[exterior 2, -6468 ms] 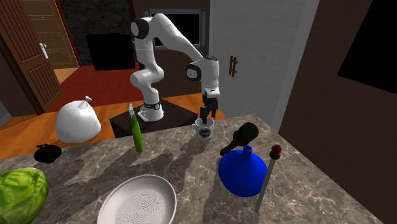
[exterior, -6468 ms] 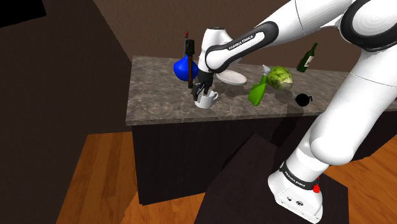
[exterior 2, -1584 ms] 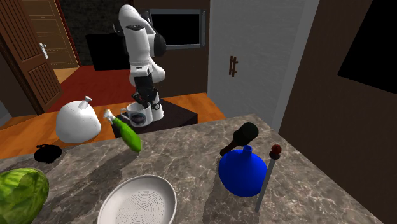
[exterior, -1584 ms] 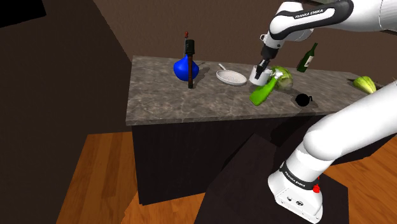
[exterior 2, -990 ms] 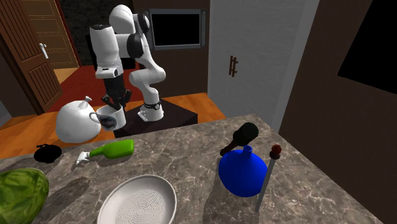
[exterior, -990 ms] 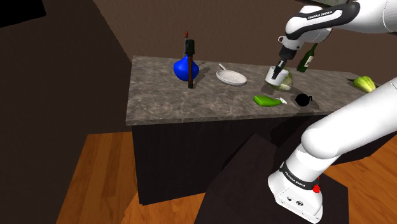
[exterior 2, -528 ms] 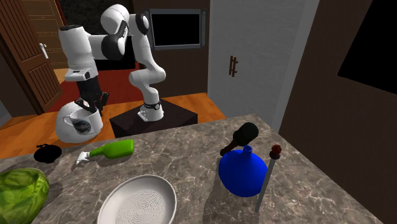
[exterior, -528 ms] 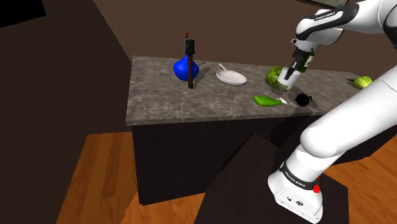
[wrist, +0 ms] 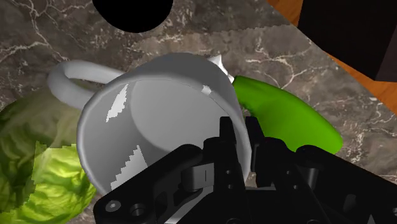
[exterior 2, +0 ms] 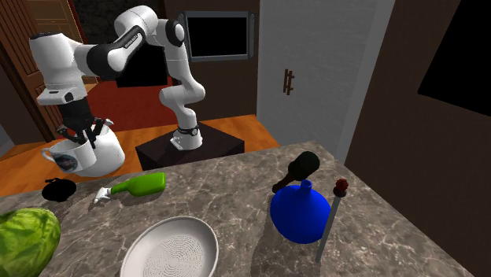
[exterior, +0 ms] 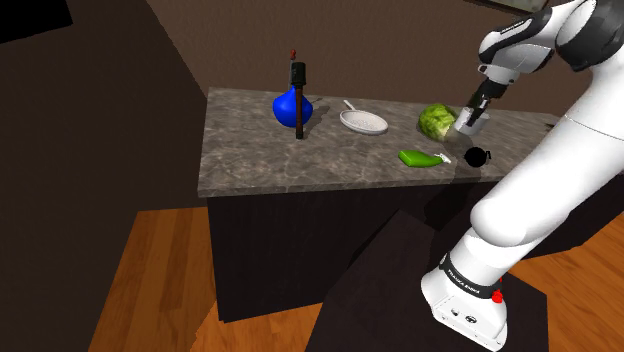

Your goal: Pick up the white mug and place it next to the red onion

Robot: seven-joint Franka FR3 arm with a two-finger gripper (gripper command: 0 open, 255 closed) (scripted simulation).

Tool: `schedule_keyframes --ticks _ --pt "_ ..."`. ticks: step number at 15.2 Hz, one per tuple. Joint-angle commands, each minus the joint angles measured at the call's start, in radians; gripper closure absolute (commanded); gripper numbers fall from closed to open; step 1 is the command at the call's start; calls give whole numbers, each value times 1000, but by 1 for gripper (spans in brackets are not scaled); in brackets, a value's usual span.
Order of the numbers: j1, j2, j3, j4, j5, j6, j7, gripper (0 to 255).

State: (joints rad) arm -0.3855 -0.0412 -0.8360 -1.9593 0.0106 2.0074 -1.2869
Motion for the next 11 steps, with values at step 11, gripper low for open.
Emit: schedule_keyframes --ticks 11 --pt "-52 149 -40 -14 140 103 -159 255"
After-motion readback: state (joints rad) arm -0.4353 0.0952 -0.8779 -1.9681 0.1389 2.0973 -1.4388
